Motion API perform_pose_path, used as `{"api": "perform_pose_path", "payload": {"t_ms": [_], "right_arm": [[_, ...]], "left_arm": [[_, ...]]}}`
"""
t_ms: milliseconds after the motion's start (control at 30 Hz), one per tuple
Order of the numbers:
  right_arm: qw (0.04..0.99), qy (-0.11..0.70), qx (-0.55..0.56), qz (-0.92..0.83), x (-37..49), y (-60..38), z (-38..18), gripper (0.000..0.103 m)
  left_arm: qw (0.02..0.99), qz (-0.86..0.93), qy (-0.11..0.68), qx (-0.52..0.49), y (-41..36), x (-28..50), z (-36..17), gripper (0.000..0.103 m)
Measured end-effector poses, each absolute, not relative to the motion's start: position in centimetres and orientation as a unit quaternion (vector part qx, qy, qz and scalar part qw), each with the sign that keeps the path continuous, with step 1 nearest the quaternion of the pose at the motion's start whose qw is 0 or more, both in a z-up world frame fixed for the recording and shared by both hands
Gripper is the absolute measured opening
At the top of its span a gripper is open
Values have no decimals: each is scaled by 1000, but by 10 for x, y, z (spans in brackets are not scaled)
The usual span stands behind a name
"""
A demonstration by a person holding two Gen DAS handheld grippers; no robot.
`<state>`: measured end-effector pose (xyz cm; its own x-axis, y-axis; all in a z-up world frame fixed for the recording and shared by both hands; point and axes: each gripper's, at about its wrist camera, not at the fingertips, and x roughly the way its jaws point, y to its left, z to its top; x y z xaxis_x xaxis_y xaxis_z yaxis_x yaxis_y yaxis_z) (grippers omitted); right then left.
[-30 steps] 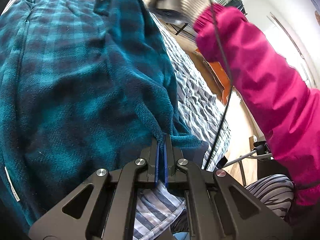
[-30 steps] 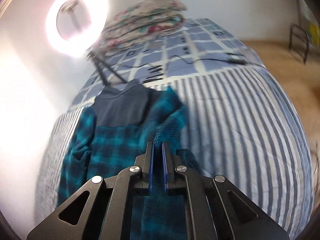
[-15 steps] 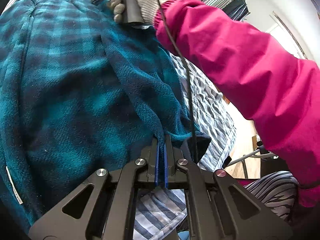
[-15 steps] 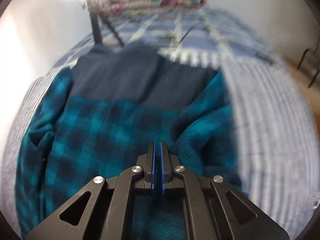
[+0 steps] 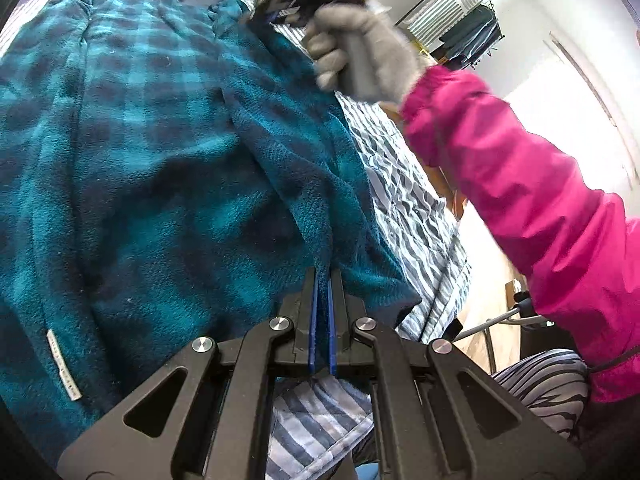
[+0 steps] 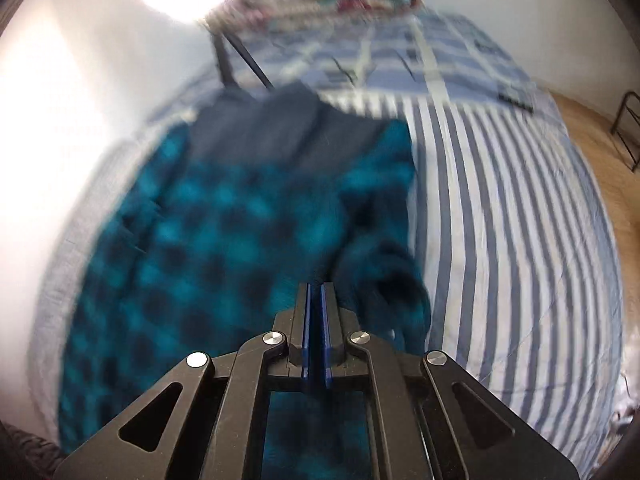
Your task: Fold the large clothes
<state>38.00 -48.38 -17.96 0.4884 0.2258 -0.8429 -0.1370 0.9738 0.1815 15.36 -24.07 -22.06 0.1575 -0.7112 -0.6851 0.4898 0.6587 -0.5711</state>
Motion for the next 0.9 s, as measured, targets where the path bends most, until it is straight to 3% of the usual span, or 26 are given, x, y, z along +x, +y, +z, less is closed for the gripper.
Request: {"api": "perform_pose_path", "payload": {"t_ms": [100,167,200,300,333,400,433,467,500,533,767,833,867,900], "right_arm": [[860,500,57,86,390,-499,-206,1],[863,485,109,91,389,-515,-198,1],[867,480,109,83,385,-519,-190,6],[878,463,93,78,362,-525,-162,6],[878,461,94,89,350,-527,-153,6],[878,457,102,103,327,-533,-140,8],[875,457,110,114,311,-536,-134,10],[873,458,117,123,297,-538,-129,20],[871,458,122,129,281,-539,-126,37],[871,458,124,129,267,-539,-125,42],[831,506,189,135,178,-543,-165,43],[820,523,195,130,162,-539,-182,43],[816,530,195,127,155,-537,-189,38],[812,534,197,129,149,-533,-195,15]], "left_arm": [[757,-395,512,-94,-238,144,-214,1],[759,-391,513,-90,-233,140,-210,1],[760,-389,512,-93,-229,138,-207,1],[761,-383,510,-118,-214,137,-199,2],[760,-381,511,-127,-211,141,-198,6],[751,-378,518,-159,-204,148,-196,46],[747,-375,518,-181,-202,152,-195,51],[742,-375,519,-199,-201,154,-194,52],[736,-377,523,-208,-203,156,-195,52],[728,-382,528,-215,-206,158,-196,52],[693,-376,575,-220,-233,165,-225,51],[688,-375,584,-210,-240,164,-232,35],[689,-370,591,-197,-244,163,-234,6],[691,-367,594,-188,-247,162,-236,0]]}}
